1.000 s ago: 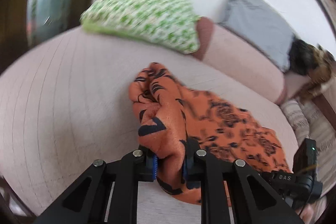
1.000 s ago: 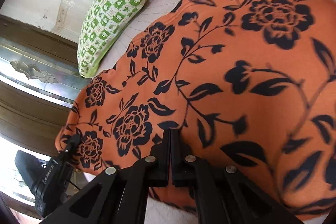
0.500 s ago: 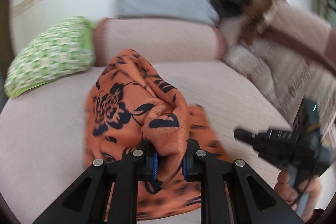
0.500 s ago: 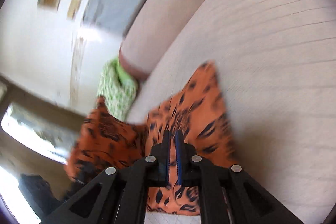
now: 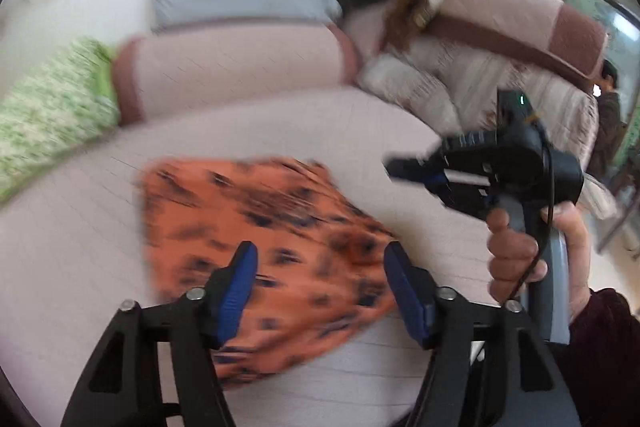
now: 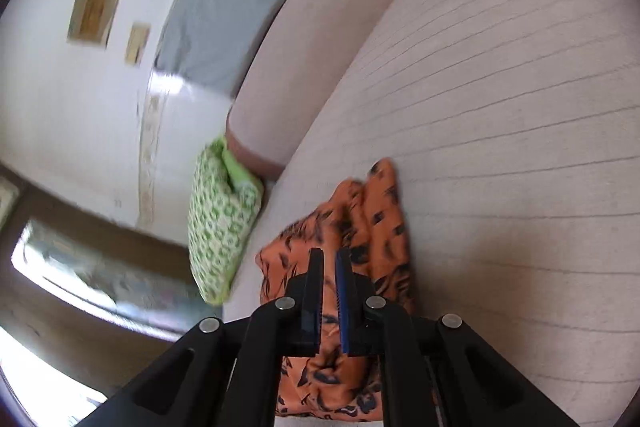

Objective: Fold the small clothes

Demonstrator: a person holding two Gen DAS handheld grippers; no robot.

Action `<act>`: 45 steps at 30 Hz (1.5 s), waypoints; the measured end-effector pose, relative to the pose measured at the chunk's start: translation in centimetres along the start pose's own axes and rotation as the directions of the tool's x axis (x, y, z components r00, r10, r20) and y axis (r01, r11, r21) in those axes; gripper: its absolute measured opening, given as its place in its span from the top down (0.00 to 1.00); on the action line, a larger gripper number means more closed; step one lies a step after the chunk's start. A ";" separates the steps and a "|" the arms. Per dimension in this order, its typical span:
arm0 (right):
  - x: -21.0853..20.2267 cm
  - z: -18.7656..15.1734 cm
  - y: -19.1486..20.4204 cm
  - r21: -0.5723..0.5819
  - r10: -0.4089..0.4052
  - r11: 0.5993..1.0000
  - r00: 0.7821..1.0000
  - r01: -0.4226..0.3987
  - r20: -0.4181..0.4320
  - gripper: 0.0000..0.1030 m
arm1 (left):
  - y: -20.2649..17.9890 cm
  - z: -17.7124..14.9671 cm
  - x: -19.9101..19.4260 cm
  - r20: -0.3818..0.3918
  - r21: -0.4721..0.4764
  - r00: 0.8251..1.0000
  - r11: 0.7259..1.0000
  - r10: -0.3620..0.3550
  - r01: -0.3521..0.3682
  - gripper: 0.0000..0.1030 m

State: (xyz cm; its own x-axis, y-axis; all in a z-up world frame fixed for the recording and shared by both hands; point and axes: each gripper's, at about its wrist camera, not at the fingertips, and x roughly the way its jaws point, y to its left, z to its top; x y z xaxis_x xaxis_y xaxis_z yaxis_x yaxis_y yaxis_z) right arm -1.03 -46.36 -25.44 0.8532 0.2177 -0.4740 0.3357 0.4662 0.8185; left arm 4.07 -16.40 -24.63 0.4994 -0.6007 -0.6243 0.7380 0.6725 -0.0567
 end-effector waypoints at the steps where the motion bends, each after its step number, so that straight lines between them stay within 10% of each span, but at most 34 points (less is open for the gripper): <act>1: 0.9 -0.5 0.7 -0.015 -0.017 1.000 1.000 0.016 -0.011 0.91 | 1.4 0.0 -0.5 0.011 -0.009 0.999 0.999 0.041 -0.041 0.35; 7: 4.9 -2.4 2.5 -0.050 -0.090 0.995 0.993 0.086 -0.078 0.91 | 8.6 -1.9 1.0 -0.038 -0.206 0.985 0.963 0.170 -0.174 0.35; 14: 4.7 -2.0 3.0 -0.108 -0.181 0.978 0.983 0.178 -0.019 0.86 | 9.7 -6.6 6.8 -0.173 -0.237 0.984 0.967 0.046 -0.087 0.24; 18: 5.2 -1.2 2.6 -0.091 -0.193 0.977 0.981 0.191 -0.019 0.16 | 9.4 -6.3 6.5 -0.170 -0.193 0.985 0.980 0.004 -0.037 0.24; 29: 9.6 -0.2 1.6 -0.044 -0.111 0.993 0.980 0.105 -0.163 0.23 | 10.2 -6.6 6.2 -0.167 -0.206 0.985 0.979 -0.031 -0.005 0.22; 32: 11.0 -1.2 2.3 -0.103 -0.172 0.983 0.965 0.154 -0.200 0.35 | 10.4 -6.7 6.1 -0.164 -0.212 0.986 0.977 -0.034 -0.002 0.22; 35: 11.1 -2.4 2.9 -0.157 -0.218 0.970 0.953 0.187 -0.210 0.73 | 10.5 -6.7 5.9 -0.155 -0.217 0.987 0.976 -0.034 0.000 0.22; 41: 5.0 -3.4 6.1 -0.259 -0.143 0.955 0.990 0.143 0.021 0.81 | 9.7 -5.8 4.2 -0.066 -0.212 0.995 0.976 -0.073 0.057 0.23; 45: 2.7 -2.8 4.9 -0.255 -0.217 0.938 0.971 0.235 0.095 0.82 | 8.7 -5.7 5.0 -0.080 -0.172 0.996 0.985 -0.048 0.033 0.17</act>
State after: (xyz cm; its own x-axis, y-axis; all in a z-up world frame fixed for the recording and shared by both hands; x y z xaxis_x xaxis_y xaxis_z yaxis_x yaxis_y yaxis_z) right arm 1.84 -41.09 -23.62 0.7938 0.0288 -0.6074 0.4131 0.7075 0.5734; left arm 10.44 -11.06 -32.68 0.4257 -0.5954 -0.6814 0.6653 0.7163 -0.2103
